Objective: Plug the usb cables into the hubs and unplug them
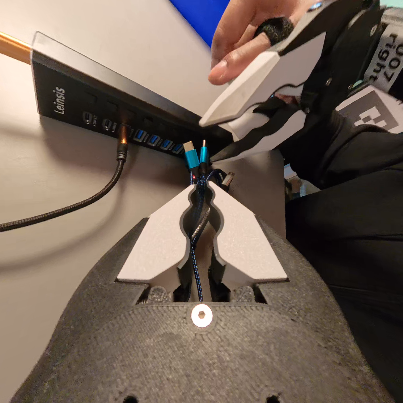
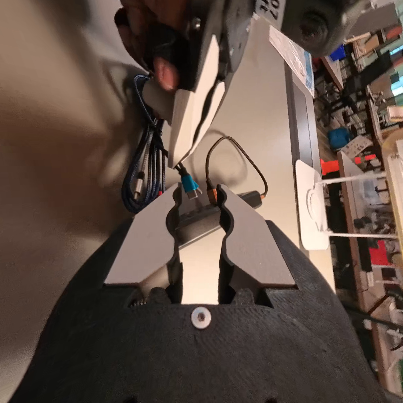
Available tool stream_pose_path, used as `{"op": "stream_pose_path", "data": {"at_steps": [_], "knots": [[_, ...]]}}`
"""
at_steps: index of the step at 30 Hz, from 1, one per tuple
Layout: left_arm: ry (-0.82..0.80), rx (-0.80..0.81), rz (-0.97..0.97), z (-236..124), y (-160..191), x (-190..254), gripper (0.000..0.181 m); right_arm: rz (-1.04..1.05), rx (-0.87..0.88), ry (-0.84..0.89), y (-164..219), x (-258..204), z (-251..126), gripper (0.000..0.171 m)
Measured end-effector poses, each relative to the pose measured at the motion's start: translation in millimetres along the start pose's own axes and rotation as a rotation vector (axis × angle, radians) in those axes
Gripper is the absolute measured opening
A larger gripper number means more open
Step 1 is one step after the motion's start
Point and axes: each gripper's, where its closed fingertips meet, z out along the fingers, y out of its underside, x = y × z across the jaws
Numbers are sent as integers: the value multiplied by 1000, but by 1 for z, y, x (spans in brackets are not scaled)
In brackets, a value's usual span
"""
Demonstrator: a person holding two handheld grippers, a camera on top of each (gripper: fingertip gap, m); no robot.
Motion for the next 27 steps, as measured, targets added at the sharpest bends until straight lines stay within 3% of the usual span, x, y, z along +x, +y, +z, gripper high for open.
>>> {"op": "stream_pose_path", "data": {"at_steps": [4,6,10,15,19,23,27], "knots": [[29,23,-41,-3,-3,0,6,-108,-14,-2,-2,1,12,29],[45,37,-58,-4,-4,1,6,-136,-6,1,-3,1,14,18],[83,35,-56,-9,-5,3,9,-99,53,4,-8,1,14,15],[87,31,58,-20,-11,11,29,-89,102,37,-12,-1,13,15],[1,60,236,-36,-21,8,36,-88,136,73,-16,1,13,15],[-65,-51,431,-37,-2,-3,43,-80,163,119,-20,8,9,15],[-103,-218,473,-30,27,-18,44,-64,186,187,-21,19,3,15]]}}
